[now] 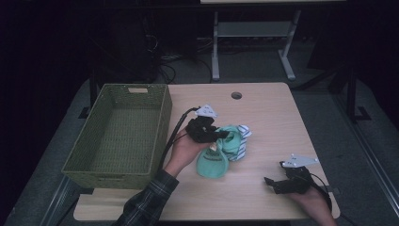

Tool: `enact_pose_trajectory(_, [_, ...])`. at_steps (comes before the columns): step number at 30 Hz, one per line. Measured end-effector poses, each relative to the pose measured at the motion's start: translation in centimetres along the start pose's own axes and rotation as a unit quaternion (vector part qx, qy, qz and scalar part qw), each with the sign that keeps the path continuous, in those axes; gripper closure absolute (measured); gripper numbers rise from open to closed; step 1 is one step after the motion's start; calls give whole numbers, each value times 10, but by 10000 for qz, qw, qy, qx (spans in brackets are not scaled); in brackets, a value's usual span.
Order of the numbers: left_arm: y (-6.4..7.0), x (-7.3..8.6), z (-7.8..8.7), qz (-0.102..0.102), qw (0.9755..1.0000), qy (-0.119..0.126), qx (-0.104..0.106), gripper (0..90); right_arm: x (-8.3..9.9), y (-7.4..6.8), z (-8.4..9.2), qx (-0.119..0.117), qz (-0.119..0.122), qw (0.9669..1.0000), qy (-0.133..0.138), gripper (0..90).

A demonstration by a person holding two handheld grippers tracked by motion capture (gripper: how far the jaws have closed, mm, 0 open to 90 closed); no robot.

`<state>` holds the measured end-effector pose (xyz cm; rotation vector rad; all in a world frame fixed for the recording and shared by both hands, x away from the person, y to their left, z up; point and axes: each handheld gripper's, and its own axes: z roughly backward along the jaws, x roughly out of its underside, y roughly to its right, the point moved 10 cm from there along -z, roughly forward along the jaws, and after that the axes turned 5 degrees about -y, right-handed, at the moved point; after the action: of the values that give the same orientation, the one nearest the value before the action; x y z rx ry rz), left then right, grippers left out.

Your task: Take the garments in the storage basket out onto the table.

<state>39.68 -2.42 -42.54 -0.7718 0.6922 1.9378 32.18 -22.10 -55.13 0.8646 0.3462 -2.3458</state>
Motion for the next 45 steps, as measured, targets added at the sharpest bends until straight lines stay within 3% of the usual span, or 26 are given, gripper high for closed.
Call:
enact_pose_trajectory(9, [-2,17,-31,-105,9999,-111,-52,819,0,0,0,0,1,10000,1,100])
enact_pose_trajectory(16, [-9,38,-54,-48,9994,-343,-91,819,0,0,0,0,0,10000,0,100])
enact_pose_trajectory(23, [-12,50,-65,88,9988,-488,-40,818,0,0,0,0,-1,10000,0,100])
enact_pose_trajectory(27, [-14,60,-71,3,9975,-698,-74,817,0,0,0,1,-2,10000,0,100])
enact_pose_trajectory(31, [-15,68,-78,50,9968,-794,-94,817,0,0,0,1,-1,10000,1,101])
enact_pose_trajectory(34, [-15,68,-80,113,9972,-735,-88,812,0,0,0,3,-2,10000,1,101])
enact_pose_trajectory(37, [-15,67,-77,94,9970,-763,-51,758,0,0,0,1,-3,10000,1,101])
enact_pose_trajectory(39, [-14,65,-74,187,9973,-712,-7,642,0,0,0,2,-3,10000,0,101])
enact_pose_trajectory(45, [-12,51,-51,108,9985,-530,-75,481,0,0,0,1,2,10000,3,101])
